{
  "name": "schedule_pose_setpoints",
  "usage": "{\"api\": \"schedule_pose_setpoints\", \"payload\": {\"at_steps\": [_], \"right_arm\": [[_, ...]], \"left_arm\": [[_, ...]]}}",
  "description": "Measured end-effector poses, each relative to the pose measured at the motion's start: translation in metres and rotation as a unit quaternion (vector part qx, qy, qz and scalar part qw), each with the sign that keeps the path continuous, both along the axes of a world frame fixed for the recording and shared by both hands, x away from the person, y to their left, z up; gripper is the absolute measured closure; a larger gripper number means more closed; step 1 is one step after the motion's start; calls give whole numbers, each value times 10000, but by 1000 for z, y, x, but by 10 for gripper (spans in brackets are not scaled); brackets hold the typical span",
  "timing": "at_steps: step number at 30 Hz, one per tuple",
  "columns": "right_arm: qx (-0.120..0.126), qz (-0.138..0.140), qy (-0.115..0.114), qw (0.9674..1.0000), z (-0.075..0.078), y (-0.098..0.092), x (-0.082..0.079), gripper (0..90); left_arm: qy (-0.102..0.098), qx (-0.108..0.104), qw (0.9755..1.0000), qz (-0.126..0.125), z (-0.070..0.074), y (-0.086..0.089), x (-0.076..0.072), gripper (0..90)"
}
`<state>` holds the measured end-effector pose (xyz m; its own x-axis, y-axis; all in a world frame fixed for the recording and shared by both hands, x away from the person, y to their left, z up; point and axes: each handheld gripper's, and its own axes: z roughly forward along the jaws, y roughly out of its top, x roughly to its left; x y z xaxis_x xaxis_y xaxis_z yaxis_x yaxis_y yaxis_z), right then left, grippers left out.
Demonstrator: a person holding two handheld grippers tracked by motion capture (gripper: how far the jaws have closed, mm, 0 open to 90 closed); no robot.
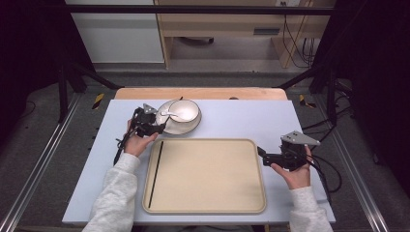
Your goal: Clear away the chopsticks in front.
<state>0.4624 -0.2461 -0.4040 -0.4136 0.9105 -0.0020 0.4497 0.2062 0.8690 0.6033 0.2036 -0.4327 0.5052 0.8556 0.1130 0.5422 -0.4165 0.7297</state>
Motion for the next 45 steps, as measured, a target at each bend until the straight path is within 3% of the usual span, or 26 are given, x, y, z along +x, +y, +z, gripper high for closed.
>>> {"api": "schedule_pose_setpoints", "payload": {"at_steps": [3,7,11,23,33,38,45], "right_arm": [[-16,8,-9,10000,0,0,0,39],[0,-1,-15,10000,0,0,-1,40],[28,13,-9,10000,0,1,-1,41],[1,25,20,10000,-1,2,0,42],[-17,29,7,10000,-2,2,0,43],[-20,13,2,10000,-1,1,0,43],[11,-6,-34,10000,1,0,-2,43]], "left_arm": [[37,124,9999,-42,-2,-5,6,555],[28,3,10000,20,-5,-8,14,609],[118,27,9999,86,-13,-6,18,660],[122,-57,9998,145,-18,-8,21,844],[146,-158,9994,265,-12,-5,17,860],[34,-70,9994,328,-3,-4,10,861],[-65,-105,9989,444,6,2,-1,861]]}}
